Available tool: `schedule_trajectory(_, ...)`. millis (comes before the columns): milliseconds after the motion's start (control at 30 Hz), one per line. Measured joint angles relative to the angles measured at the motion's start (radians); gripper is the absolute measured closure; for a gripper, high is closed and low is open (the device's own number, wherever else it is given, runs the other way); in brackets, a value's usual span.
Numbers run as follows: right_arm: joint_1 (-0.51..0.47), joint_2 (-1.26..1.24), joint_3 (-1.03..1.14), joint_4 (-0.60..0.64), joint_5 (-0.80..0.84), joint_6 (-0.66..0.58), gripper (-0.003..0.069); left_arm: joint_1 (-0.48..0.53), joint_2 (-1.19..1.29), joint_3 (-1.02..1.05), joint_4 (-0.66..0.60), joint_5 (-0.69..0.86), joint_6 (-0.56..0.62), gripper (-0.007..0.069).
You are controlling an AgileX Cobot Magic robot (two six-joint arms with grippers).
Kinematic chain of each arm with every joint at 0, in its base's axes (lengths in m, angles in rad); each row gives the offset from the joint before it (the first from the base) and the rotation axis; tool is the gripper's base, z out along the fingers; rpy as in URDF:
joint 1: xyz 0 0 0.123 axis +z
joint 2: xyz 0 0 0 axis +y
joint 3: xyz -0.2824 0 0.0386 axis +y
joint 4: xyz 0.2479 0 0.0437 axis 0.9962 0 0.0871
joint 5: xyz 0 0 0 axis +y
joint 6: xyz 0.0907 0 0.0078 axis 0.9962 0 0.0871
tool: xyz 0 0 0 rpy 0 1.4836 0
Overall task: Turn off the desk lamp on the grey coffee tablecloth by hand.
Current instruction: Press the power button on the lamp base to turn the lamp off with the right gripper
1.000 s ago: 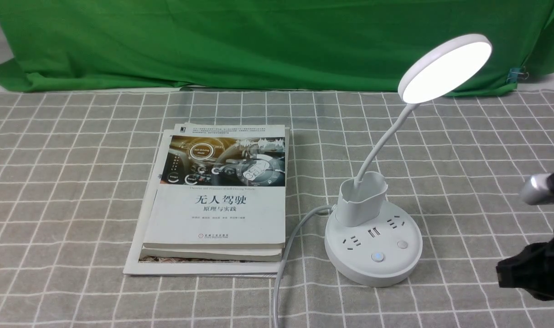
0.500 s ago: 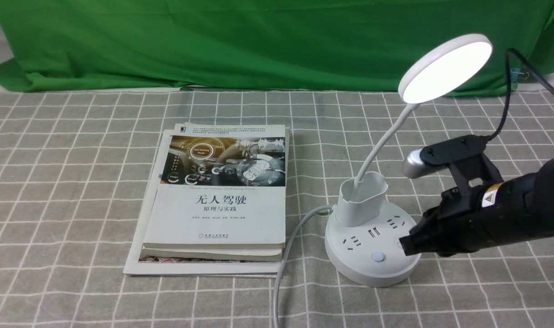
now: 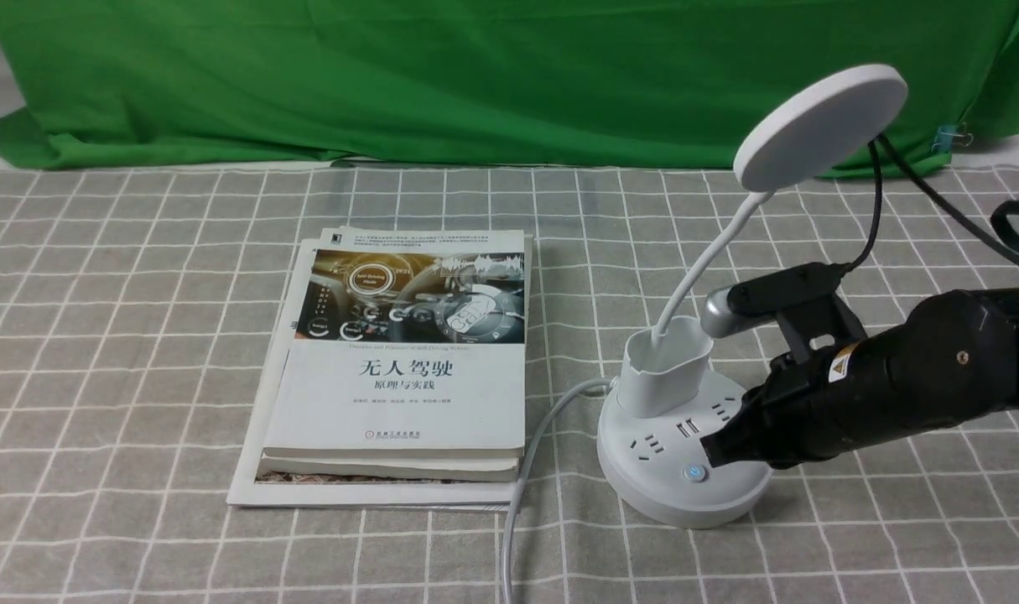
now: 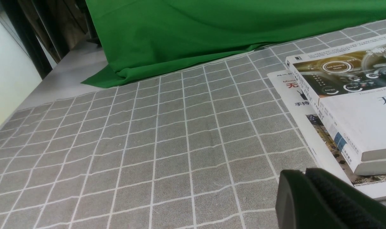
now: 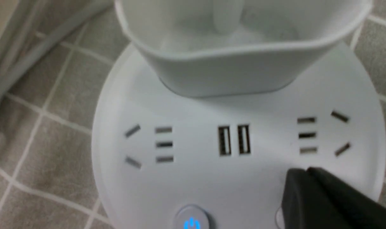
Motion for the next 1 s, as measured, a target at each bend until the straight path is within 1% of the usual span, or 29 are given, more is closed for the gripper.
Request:
schedule_trajectory(400, 0.0, -0.065, 0.008, -0.002, 0.034, 0.022, 0.0613, 0.0, 0.0, 0.0, 0.0, 0.0, 0.0, 0.0606)
schedule_trajectory(567, 0.0, -0.031, 0.009, -0.003, 0.033, 0.022, 0.0613, 0.0, 0.0, 0.0, 0.0, 0.0, 0.0, 0.0606)
schedule_trajectory(733, 0.0, 0.016, -0.006, 0.0, -0.004, 0.023, 0.0613, 0.0, 0.0, 0.0, 0.0, 0.0, 0.0, 0.0606)
schedule_trajectory(1000, 0.0, -0.023, 0.003, 0.0, 0.0, 0.024, 0.0613, 0.0, 0.0, 0.0, 0.0, 0.0, 0.0, 0.0606)
